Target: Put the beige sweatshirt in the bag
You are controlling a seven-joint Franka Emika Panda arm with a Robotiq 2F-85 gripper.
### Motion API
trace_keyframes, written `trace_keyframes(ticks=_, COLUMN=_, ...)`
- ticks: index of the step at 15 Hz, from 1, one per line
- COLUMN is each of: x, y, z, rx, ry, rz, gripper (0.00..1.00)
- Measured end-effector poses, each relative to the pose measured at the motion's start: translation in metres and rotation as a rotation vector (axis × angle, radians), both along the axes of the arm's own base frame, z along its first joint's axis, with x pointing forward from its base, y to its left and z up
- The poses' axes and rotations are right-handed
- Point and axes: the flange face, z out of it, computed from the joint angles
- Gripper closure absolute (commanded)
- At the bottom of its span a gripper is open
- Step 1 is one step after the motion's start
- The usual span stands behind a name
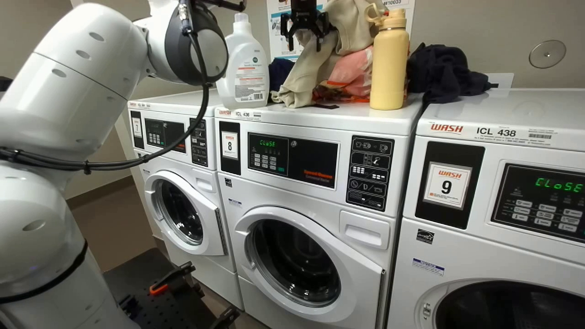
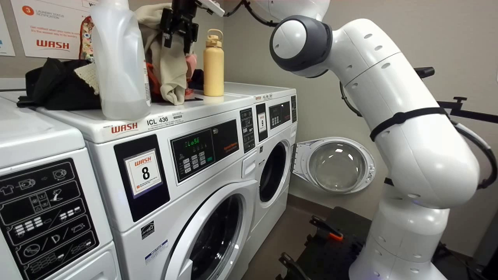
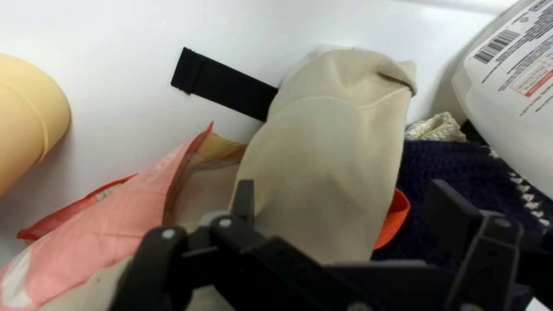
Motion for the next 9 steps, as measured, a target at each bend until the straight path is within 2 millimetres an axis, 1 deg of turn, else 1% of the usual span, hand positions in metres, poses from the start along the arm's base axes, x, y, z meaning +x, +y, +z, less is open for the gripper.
trace_keyframes(ticks=2, x=0.01, y=-0.001, z=-0.008, rx=-0.042, ry=-0.031, rz=-0.021, gripper=0.0)
trace_keyframes(ticks=3, x=0.016, y=-0.001, z=-0.01, rx=-0.065, ry=-0.057, rz=-0.032, gripper=0.25)
trace_keyframes(ticks=4, x=0.021, y=-0.002, z=-0.01, rx=-0.085, ry=-0.09, rz=-0.043, gripper=0.26)
trace_keyframes(ticks=6, x=0.031, y=-0.002, z=-0.011, rx=-0.113, ry=-0.155, rz=-0.06, gripper=0.42)
trace_keyframes(ticks=7, x=0.035, y=-0.002, z=-0.011, rx=-0.119, ry=-0.18, rz=-0.065, gripper=0.51)
trace_keyframes(ticks=9, x=0.04, y=0.0, z=-0.012, rx=-0.12, ry=-0.212, rz=-0.081, gripper=0.65)
